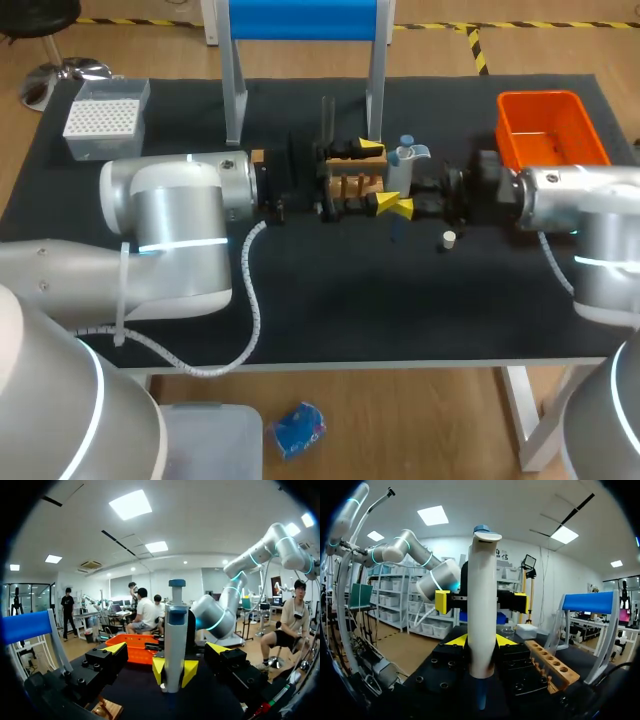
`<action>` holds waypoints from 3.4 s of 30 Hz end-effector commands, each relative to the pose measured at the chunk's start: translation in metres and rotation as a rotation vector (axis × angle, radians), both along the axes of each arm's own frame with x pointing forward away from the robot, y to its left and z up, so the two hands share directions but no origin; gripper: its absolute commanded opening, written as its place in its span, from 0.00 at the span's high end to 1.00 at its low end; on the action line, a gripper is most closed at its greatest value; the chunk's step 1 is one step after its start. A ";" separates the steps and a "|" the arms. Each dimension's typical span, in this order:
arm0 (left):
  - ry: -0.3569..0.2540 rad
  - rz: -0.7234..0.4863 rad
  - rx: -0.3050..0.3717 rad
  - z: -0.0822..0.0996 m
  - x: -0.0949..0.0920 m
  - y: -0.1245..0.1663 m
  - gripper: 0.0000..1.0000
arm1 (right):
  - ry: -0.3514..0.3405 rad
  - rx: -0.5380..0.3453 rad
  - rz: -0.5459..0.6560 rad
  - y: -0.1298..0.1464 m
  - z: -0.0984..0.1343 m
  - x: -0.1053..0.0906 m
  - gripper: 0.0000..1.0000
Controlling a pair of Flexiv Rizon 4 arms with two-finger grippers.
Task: Invert the test tube, pick up the pipette, mount the tip to pipette, aspirate from beaker and dispense into the tube, eject the tip, return the pipette, and cap with the stopper.
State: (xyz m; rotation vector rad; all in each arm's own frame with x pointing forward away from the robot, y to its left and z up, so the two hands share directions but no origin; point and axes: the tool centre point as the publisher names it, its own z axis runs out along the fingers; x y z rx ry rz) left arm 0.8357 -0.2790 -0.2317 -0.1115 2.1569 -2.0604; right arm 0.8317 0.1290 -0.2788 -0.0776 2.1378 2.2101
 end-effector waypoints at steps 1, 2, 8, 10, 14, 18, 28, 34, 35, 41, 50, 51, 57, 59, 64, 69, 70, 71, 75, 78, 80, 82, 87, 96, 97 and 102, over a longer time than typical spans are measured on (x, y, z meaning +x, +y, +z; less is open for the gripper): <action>-0.002 0.009 0.000 0.000 -0.002 -0.002 0.00 | -0.006 0.015 -0.009 0.009 -0.001 0.006 1.00; -0.002 0.009 0.000 0.000 -0.002 -0.002 0.00 | -0.006 0.021 -0.012 0.010 0.000 0.007 1.00; -0.002 0.009 0.000 0.000 -0.002 -0.002 0.00 | -0.007 0.037 -0.020 0.017 0.002 0.011 1.00; -0.002 0.009 0.000 0.000 -0.002 -0.002 0.00 | -0.009 0.041 -0.023 0.018 0.003 0.012 1.00; -0.002 0.009 0.000 0.000 -0.002 -0.002 0.00 | -0.017 0.051 -0.046 0.018 0.003 0.014 1.00; -0.002 0.009 0.000 0.000 -0.002 -0.002 0.00 | -0.020 0.061 -0.060 0.017 0.004 0.014 1.00; -0.002 0.009 0.000 0.000 -0.002 -0.002 0.00 | -0.004 0.077 -0.066 0.019 0.004 0.013 1.00; -0.002 0.009 0.000 0.000 -0.002 -0.002 0.40 | -0.008 0.081 -0.068 0.021 0.005 0.013 1.00; -0.002 0.009 0.000 0.000 -0.002 -0.002 0.53 | -0.008 0.081 -0.069 0.021 0.005 0.013 1.00; -0.002 0.009 0.000 0.000 -0.002 -0.002 0.74 | -0.008 0.084 -0.069 0.022 0.006 0.013 1.00; -0.002 0.009 0.000 0.000 -0.002 -0.002 1.00 | -0.005 0.070 -0.065 0.022 0.004 0.012 0.67; -0.002 0.009 0.000 0.000 -0.002 -0.002 1.00 | -0.005 0.065 -0.069 0.022 0.004 0.012 0.00; -0.002 0.009 0.000 0.000 -0.002 -0.002 1.00 | -0.015 0.051 -0.078 0.019 0.005 0.013 0.00; -0.002 0.009 0.000 0.000 -0.002 -0.002 1.00 | -0.016 0.047 -0.079 0.017 0.004 0.013 0.00; -0.002 0.009 0.000 0.000 -0.002 -0.002 1.00 | -0.033 0.008 -0.101 -0.003 0.005 0.019 0.00; -0.002 0.009 0.000 0.000 -0.002 -0.002 1.00 | -0.063 -0.039 -0.146 -0.035 0.006 0.030 0.00; -0.002 0.009 0.000 0.000 -0.002 -0.002 1.00 | -0.067 -0.044 -0.156 -0.043 0.006 0.033 0.00; -0.002 0.009 0.000 0.000 -0.002 -0.002 1.00 | -0.072 -0.053 -0.167 -0.051 0.007 0.036 0.00; -0.002 0.009 0.000 0.000 -0.002 -0.002 1.00 | -0.089 -0.088 -0.215 -0.080 0.014 0.053 0.00; -0.002 0.009 0.000 0.000 -0.002 -0.002 1.00 | -0.103 -0.118 -0.240 -0.095 0.022 0.065 0.00; -0.002 0.009 0.000 0.000 -0.002 -0.002 1.00 | -0.105 -0.133 -0.243 -0.100 0.026 0.071 0.00; -0.002 0.009 0.000 0.000 -0.002 -0.002 1.00 | -0.101 -0.154 -0.230 -0.102 0.027 0.073 0.00; -0.002 0.009 0.000 0.000 -0.002 -0.002 1.00 | -0.101 -0.154 -0.230 -0.102 0.027 0.073 0.00; -0.002 0.009 0.000 0.000 -0.002 -0.002 1.00 | -0.101 -0.154 -0.230 -0.102 0.027 0.073 0.00; -0.002 0.009 0.000 0.000 -0.002 -0.002 1.00 | -0.101 -0.154 -0.230 -0.102 0.027 0.073 0.00; 0.005 0.027 -0.002 0.001 0.001 0.003 1.00 | -0.101 -0.154 -0.230 -0.102 0.027 0.073 0.00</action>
